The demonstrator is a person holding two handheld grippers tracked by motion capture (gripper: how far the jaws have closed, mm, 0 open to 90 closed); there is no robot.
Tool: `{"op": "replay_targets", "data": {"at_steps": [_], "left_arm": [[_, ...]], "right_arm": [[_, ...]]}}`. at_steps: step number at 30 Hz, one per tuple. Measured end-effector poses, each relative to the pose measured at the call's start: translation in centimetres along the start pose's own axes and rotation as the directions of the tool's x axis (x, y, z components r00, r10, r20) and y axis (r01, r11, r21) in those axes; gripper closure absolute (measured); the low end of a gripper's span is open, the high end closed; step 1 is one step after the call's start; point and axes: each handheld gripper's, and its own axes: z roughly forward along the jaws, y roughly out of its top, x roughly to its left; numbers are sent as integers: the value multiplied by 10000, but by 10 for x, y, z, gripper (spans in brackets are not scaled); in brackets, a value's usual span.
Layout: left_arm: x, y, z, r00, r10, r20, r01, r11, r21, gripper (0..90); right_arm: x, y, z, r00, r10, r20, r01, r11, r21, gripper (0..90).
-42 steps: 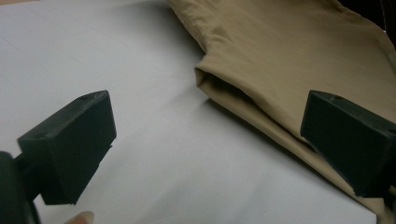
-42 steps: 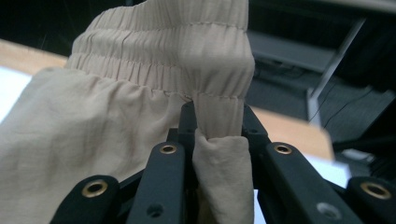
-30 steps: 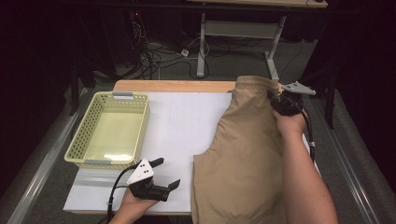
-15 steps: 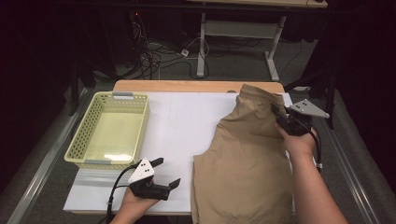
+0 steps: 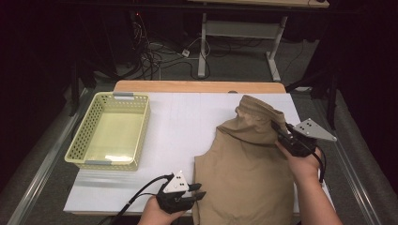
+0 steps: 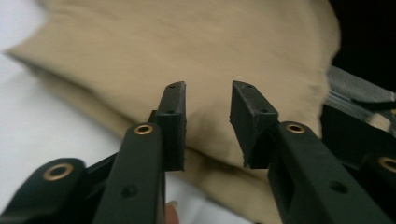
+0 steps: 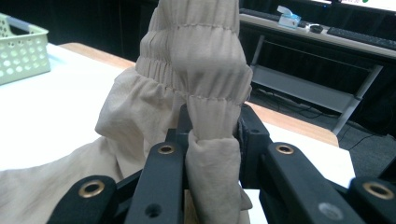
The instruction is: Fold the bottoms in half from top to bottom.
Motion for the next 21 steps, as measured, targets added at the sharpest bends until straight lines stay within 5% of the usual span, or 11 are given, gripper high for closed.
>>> {"op": "replay_targets", "data": {"at_steps": [3, 7, 12, 21], "left_arm": [[-10, -4, 4, 9990, 356, 267, -365, 9987, 345, 670], [-13, -10, 15, 9989, 462, 47, -464, 9924, 1136, 671], [-12, -10, 16, 9989, 391, -252, -361, 9934, 1089, 866], [-19, -7, -8, 9980, 475, -414, -442, 9961, 761, 882]], "right_arm": [[5, -2, -6, 9999, -85, -84, 85, 10000, -19, 760], [9, -6, -11, 9997, -123, -198, 123, 9999, -42, 759], [13, -15, -13, 9997, 3, -260, -6, 10000, -98, 759], [11, -19, -23, 9996, 74, -281, -80, 9998, -190, 760]]}}
